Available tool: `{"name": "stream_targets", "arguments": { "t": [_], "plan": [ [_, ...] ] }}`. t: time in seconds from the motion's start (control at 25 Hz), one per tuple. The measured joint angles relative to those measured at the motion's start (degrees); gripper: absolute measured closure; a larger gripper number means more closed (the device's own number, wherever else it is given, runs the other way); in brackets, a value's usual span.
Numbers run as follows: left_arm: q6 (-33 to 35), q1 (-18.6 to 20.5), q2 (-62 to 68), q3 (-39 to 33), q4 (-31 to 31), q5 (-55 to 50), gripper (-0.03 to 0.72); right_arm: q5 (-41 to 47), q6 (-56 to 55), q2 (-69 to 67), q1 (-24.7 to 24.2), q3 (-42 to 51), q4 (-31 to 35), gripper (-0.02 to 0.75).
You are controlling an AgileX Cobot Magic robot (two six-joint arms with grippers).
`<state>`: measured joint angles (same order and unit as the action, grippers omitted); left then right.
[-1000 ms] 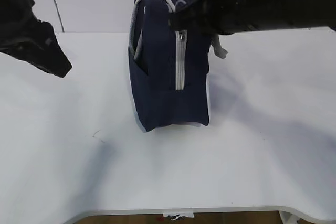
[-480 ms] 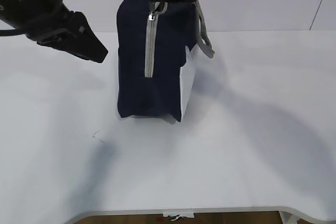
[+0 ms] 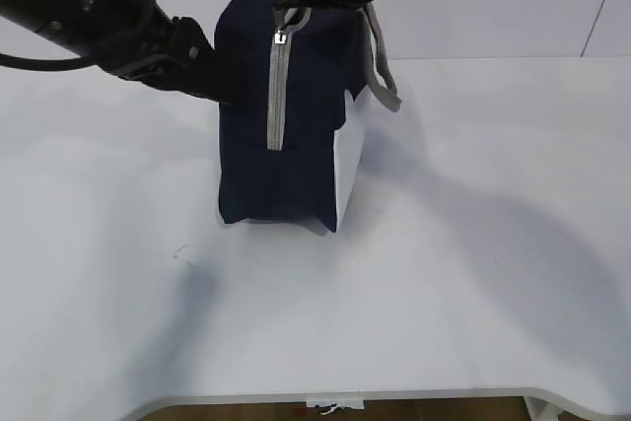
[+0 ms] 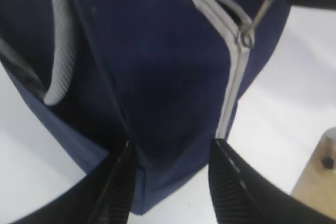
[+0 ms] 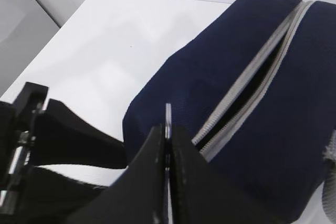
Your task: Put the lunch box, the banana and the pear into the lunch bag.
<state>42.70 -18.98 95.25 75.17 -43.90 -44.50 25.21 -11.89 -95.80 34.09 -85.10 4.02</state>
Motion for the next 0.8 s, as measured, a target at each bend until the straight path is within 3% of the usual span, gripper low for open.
{"name": "stream_targets", "arguments": {
  "t": [0.2,0.4,0.48,0.8],
  "plan": [
    [1.9,-0.1,2.3,0.0,-2.7,3.4,0.376,0.0,0.0,0.0,0.0,0.0,0.5,0.748],
    [3.0,-0.1,3.0,0.0,-2.9,3.5,0.615,0.0,0.0,0.0,0.0,0.0,0.9,0.748],
    [3.9,-0.1,3.1,0.0,-2.9,3.3,0.676,0.0,0.0,0.0,0.0,0.0,0.9,0.748],
    [4.6,-0.1,2.0,0.0,4.2,0.6,0.691,0.5,0.0,-0.1,0.0,0.0,1.1,0.748]
  ]
}}
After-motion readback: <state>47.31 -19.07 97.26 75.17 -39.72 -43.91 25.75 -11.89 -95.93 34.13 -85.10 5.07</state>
